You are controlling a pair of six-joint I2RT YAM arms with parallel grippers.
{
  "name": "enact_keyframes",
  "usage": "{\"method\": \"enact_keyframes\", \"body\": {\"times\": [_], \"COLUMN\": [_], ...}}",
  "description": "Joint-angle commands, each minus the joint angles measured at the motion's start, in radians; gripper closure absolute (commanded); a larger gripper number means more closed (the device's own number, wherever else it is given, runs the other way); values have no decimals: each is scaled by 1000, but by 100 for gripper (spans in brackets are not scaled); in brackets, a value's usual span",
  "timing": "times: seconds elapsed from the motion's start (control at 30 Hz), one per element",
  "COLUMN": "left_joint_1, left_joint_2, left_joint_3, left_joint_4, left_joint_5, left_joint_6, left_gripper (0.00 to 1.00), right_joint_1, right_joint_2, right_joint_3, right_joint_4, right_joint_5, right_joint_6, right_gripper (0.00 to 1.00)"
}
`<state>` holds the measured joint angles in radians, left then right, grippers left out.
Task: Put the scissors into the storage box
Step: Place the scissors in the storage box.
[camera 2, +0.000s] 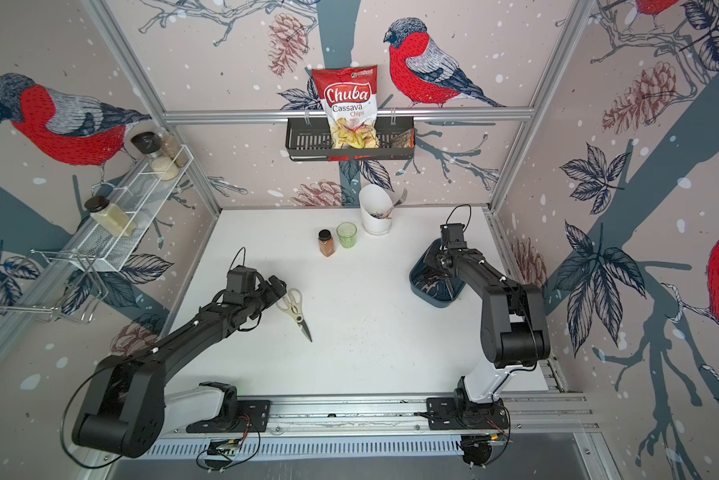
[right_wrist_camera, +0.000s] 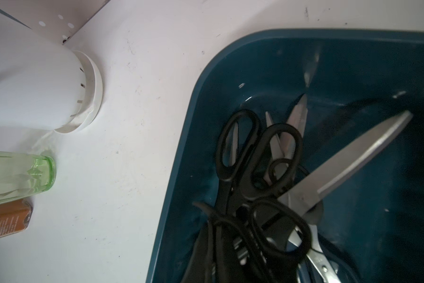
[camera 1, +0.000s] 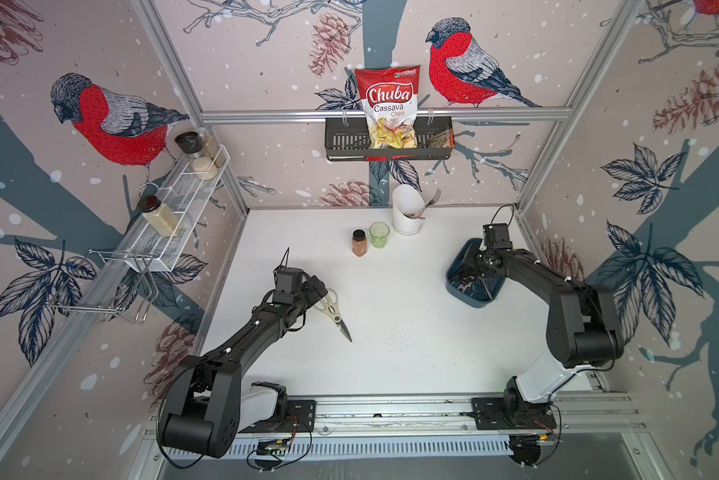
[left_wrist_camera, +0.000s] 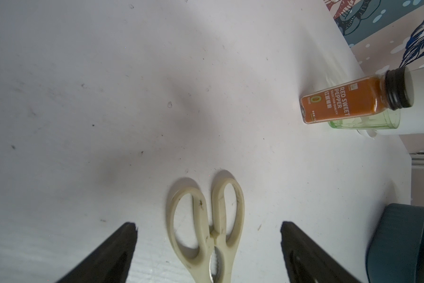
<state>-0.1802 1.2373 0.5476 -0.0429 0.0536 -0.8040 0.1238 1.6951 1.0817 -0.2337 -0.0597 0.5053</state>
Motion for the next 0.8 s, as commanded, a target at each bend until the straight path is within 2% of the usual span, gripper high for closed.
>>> {"method": "enact_keyframes", "body": {"times": [0.0, 0.2, 0.37, 0.43, 0.63, 0.77], "left_joint_1": [1, 1, 1, 2, 0, 0], "left_joint_2": [-8, -28, -36, -36, -22, -4], "left_joint_3": [-5, -28, -43, -46, -68, -82], "left_joint_4": [-8, -8, -12, -14, 4, 39], "left_joint_5": [2, -5, -6, -4, 26, 64], "left_joint_6": [15, 15, 18, 17, 8, -7], "left_gripper": [5, 5, 5, 5, 5, 5], "right_joint_1": [0, 0, 11, 20, 94, 174], "right_joint_2": [29, 48, 5, -25, -100, -124], "right_joint_3": [22, 35, 43, 44, 73, 86], "right_joint_4": [24, 27, -10, -22, -64, -70], "right_joint_5": [-12, -10, 44, 71, 161, 187], "right_joint_6": [24, 35, 17, 8, -23, -38], "right_gripper": [98, 90, 60, 53, 45, 43]}}
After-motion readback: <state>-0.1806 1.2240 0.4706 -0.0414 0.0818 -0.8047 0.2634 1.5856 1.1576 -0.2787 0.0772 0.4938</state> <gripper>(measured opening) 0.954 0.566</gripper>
